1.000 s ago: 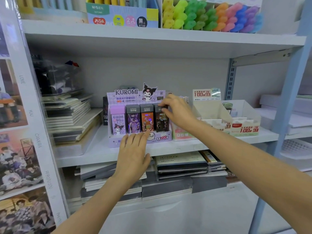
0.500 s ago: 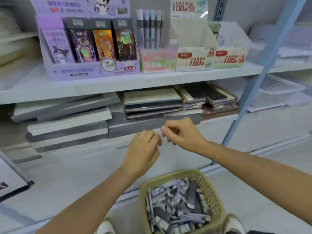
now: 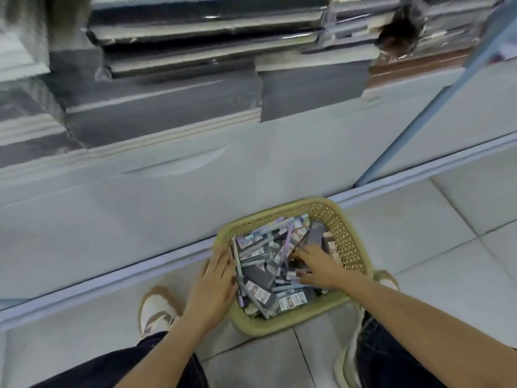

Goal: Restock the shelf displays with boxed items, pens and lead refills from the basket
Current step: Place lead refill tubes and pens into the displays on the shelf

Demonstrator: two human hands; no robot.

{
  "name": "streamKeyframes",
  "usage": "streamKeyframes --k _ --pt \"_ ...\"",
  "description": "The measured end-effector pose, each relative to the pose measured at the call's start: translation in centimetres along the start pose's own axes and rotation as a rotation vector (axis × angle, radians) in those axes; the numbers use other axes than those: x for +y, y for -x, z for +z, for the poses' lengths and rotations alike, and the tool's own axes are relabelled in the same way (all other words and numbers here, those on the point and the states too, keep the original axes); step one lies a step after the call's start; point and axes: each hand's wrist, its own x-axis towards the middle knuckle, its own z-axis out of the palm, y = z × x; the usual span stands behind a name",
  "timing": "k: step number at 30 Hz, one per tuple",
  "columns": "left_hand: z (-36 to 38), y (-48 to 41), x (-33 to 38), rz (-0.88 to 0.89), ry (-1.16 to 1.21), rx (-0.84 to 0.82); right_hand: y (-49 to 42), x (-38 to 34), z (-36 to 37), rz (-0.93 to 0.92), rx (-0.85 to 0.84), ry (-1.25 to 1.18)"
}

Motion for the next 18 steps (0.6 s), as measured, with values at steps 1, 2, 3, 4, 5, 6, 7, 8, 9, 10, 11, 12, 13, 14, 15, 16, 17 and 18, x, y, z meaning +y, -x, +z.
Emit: streamKeyframes --k 1,2,3,4,5,6,7,8,9,10,11,12,13,14,15,16,17,18 --pt "0.2 0.1 -0.1 0.011 0.034 0.036 -0.2 0.1 0.6 0.008 0.003 0.027" --pt "0.3 0.2 -0.1 0.016 0.065 0.072 -0.4 0.1 1.1 0.008 0.002 0.024" --pt "0.4 0.3 -0.1 0.016 0.088 0.103 -0.6 0.1 1.3 0.008 -0.007 -0.001" --pt "0.5 0.3 -0.1 0.009 0.107 0.121 -0.8 0.1 1.4 0.014 -0.021 -0.036" --pt "0.6 0.3 0.0 -0.003 0.129 0.125 -0.9 0.2 1.3 0.026 -0.041 -0.065" --pt "0.7 0.3 0.2 -0.014 0.153 0.126 -0.9 0.4 1.1 0.036 -0.064 -0.079" --pt "0.7 0.3 0.3 -0.021 0.167 0.122 -0.9 0.5 0.9 0.038 -0.08 -0.077" --pt "0.8 0.2 0.4 -0.03 0.171 0.115 -0.9 0.6 0.7 0.026 -0.086 -0.048" --pt "0.8 0.2 0.4 -0.04 0.168 0.104 -0.9 0.7 0.6 0.003 -0.081 0.003" --pt "0.9 0.1 0.5 -0.049 0.163 0.091 -0.9 0.6 0.6 -0.024 -0.072 0.057" --pt "0.9 0.0 0.5 -0.059 0.156 0.078 -0.9 0.6 0.6 -0.047 -0.061 0.087" --pt "0.9 0.0 0.6 -0.067 0.147 0.068 -0.8 0.5 0.7 -0.063 -0.052 0.089" --pt "0.9 0.0 0.7 -0.071 0.137 0.07 -0.8 0.4 0.6 -0.073 -0.037 0.072" --pt "0.7 -0.1 0.9 -0.072 0.134 0.088 -0.7 0.4 0.3 -0.078 -0.016 0.044" --pt "0.4 -0.3 1.1 -0.076 0.143 0.116 -0.7 0.4 -0.1 -0.082 0.01 0.01" --pt "0.1 -0.5 1.5 -0.085 0.159 0.147 -0.7 0.4 -0.7 -0.088 0.037 -0.024" --pt "-0.3 -0.7 1.9 -0.092 0.181 0.171 -0.7 0.3 -1.4 -0.094 0.066 -0.056" --pt "-0.8 -1.0 2.4 -0.092 0.222 0.19 -0.6 0.1 -2.2 -0.095 0.1 -0.101"
